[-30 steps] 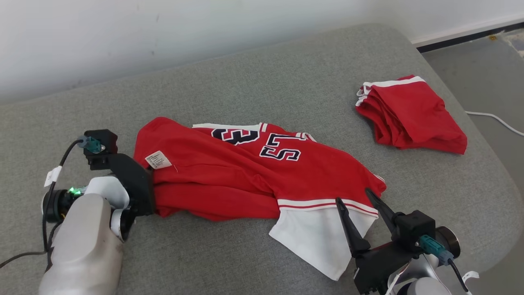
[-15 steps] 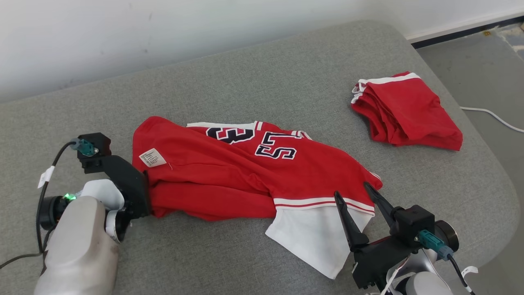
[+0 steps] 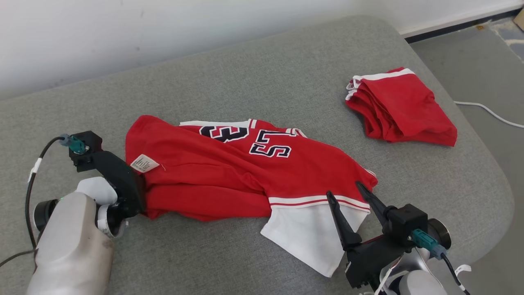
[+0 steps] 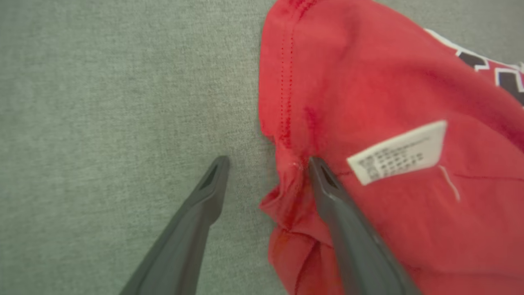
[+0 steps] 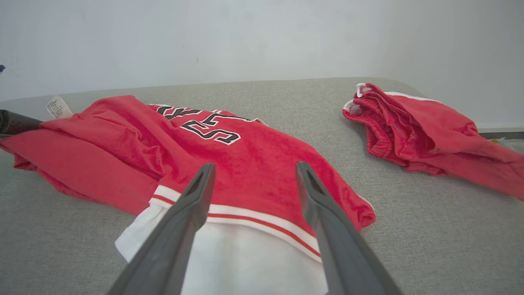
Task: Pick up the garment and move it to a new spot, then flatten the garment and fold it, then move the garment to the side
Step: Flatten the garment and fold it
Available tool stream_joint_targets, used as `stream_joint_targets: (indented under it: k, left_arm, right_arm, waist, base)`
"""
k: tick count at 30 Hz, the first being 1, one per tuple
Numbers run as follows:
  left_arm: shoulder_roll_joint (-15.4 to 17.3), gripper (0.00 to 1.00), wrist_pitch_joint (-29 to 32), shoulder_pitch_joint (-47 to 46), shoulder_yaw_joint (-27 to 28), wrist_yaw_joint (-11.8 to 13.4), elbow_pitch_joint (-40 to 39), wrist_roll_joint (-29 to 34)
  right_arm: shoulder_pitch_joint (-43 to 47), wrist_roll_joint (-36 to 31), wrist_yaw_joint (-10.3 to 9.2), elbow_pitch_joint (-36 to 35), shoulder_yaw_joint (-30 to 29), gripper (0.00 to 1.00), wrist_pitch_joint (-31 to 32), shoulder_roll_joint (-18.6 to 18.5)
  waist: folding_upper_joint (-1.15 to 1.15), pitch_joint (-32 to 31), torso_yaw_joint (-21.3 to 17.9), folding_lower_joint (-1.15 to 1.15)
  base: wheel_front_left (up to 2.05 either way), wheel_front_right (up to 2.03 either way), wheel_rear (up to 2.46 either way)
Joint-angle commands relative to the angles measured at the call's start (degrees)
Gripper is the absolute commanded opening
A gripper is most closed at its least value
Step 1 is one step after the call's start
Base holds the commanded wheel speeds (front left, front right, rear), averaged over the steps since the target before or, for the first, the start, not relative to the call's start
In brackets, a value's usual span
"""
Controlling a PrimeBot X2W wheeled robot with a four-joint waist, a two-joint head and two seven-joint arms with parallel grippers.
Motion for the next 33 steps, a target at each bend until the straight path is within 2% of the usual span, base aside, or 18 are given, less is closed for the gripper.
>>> stream_joint_targets:
  k: [1, 5, 7, 8, 13, 18, 21, 27, 33]
  left_arm:
    - [0.17, 1.00, 0.85, 0.11, -0.19, 0.19, 0.45, -0.43]
    - [-0.13, 1.00, 3.51, 0.86, -1.04, 0.60, 0.92, -0.27]
    - [-0.97, 0.14, 4.78, 1.25, -1.55, -0.16, 0.66, -0.90]
    - [-1.24, 0.00, 5.10, 1.42, -1.76, -0.71, 0.42, -1.26]
    - [-0.14, 0.00, -3.50, 0.59, -1.77, -0.79, -4.13, 0.01]
    - [-0.18, 0.00, -18.79, -0.97, -1.41, -1.09, -7.70, 1.26]
    - [-0.81, 0.00, -24.82, -1.70, -1.36, -1.70, -7.75, 1.11]
    - [-2.97, 0.00, -27.58, 0.79, 0.88, -3.01, -7.82, -3.65]
    - [-4.60, 0.00, -26.96, 11.24, 1.57, -4.84, -15.92, -8.99]
  right_arm:
    - [-0.49, 0.12, -0.17, -0.04, -0.04, 1.00, -0.33, 0.01]
    - [-0.62, 0.02, -0.17, -0.15, -0.46, 1.00, -0.49, -0.25]
    - [-0.56, -0.08, -0.17, -0.15, -0.81, 1.00, -0.60, -0.33]
    - [-0.50, -0.15, -0.17, -0.13, -1.02, 1.00, -0.65, -0.31]
    - [-0.74, -0.22, -0.17, 0.36, -0.81, 1.00, -0.79, 0.08]
    - [-1.28, -0.11, -0.17, 1.04, -0.25, 1.00, -1.00, 0.37]
    - [-1.11, -0.10, -0.17, 1.50, -0.64, 1.00, -1.06, 0.09]
    - [1.14, 0.08, -0.17, 1.42, -2.32, 1.00, -1.02, -0.79]
    - [3.76, -0.35, -0.17, 0.60, -4.04, 1.00, -0.25, -0.48]
  waist:
    - [-0.01, 0.49, -0.38, 0.00]
    - [-0.01, 1.21, -0.54, 0.00]
    - [-0.01, 1.39, -0.34, 0.00]
    - [-0.01, 1.40, -0.21, 0.00]
    - [-0.01, 0.82, 0.50, 0.00]
    - [-0.01, -0.13, 1.16, 0.00]
    - [-0.01, -0.89, 2.05, 0.00]
    - [-0.01, -3.14, 5.76, 0.00]
    - [-0.01, -6.09, 10.47, 0.00]
  base:
    - [0.00, 0.00, 0.00]
    - [0.00, 0.00, 0.00]
    - [0.00, 0.00, 0.00]
    - [0.00, 0.00, 0.00]
    - [0.00, 0.00, 0.00]
    - [0.00, 0.00, 0.00]
    - [0.00, 0.00, 0.00]
    - [0.00, 0.00, 0.00]
    - [0.00, 0.00, 0.00]
